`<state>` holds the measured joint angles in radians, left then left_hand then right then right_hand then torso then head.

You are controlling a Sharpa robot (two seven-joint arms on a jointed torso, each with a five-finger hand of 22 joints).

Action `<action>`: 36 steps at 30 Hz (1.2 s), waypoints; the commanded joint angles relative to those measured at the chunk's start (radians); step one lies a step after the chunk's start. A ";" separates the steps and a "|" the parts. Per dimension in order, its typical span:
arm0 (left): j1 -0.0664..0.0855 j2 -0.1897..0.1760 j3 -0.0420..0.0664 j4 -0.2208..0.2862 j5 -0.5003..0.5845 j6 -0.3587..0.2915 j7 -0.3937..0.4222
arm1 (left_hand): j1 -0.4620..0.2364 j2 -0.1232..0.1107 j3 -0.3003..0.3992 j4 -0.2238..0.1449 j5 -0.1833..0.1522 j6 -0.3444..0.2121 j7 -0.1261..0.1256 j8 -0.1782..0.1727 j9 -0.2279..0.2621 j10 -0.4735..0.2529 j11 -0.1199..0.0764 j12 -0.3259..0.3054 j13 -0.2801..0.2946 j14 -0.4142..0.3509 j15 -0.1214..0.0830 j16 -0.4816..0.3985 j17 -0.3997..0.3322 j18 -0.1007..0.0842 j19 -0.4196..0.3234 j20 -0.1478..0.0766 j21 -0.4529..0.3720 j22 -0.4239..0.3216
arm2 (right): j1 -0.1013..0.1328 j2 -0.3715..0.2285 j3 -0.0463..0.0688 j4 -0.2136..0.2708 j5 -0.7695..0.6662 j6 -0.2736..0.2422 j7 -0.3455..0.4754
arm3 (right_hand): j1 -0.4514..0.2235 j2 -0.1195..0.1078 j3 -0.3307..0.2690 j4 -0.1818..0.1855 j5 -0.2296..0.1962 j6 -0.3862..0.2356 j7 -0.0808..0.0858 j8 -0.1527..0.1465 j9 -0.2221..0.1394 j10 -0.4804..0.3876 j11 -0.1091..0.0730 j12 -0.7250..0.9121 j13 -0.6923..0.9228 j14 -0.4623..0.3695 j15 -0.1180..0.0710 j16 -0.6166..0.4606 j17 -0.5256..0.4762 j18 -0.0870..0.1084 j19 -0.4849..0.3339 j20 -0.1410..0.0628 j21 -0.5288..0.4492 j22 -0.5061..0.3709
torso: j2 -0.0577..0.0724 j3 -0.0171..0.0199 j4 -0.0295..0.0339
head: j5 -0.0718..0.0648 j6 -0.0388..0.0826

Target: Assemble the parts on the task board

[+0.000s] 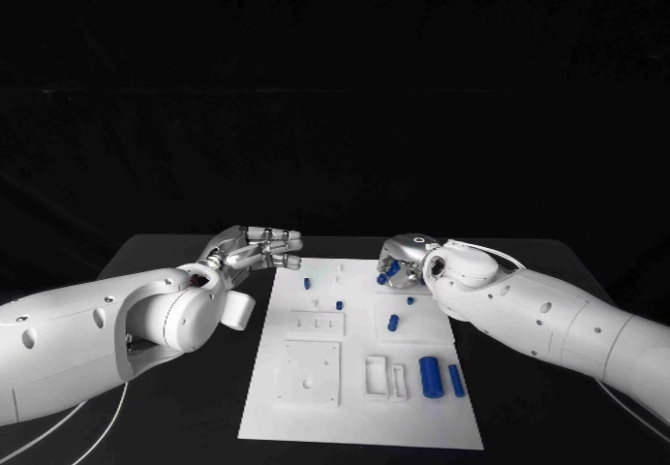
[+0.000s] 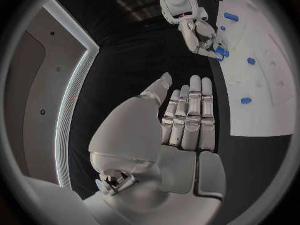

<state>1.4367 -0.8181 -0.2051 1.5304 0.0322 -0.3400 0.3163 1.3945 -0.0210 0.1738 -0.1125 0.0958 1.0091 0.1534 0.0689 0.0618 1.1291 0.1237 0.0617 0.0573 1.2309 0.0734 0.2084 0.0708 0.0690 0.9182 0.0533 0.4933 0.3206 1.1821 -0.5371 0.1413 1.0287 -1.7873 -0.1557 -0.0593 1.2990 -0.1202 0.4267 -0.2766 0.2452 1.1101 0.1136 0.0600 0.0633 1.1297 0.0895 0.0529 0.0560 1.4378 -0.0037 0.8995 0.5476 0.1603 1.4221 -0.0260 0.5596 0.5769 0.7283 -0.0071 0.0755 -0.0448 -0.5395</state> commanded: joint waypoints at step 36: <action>0.005 0.004 0.001 -0.009 -0.010 0.011 -0.006 | 0.000 0.004 -0.013 -0.002 -0.009 -0.010 0.000 -0.003 0.001 -0.010 0.000 -0.003 0.001 -0.002 0.000 0.006 -0.001 0.001 -0.001 0.001 0.000 -0.005 | 0.000 0.012 -0.001 0.006 -0.020 0.031 -0.001 | -0.012 0.049 0.125 0.039 -0.138 0.103 -0.017 0.005 0.005 0.146 -0.040 0.005 0.005 -0.003 -0.029 0.014 -0.001 -0.028 0.013 -0.028 0.009 0.120 | 0.018 -0.0026 -0.0020 | 0.003 0.002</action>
<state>1.4383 -0.8155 -0.2049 1.5205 0.0275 -0.3400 0.3095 1.3946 -0.0210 0.1655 -0.1155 0.0898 1.0054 0.1497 0.0689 0.0616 1.1257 0.1272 0.0617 0.0572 1.2309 0.0734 0.2083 0.0709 0.0689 0.9182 0.0533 0.4933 0.3175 1.1857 -0.5253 0.1426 1.0346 -1.7938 -0.1416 -0.0580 1.2804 -0.0905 0.5498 -0.2387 0.1078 1.2074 0.0983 0.0597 0.0634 1.2702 0.0526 0.0507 0.0577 1.4343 -0.0252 0.9101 0.5453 0.1379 1.4360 -0.0483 0.5671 0.6958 0.7452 -0.0098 0.0735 -0.0426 -0.5378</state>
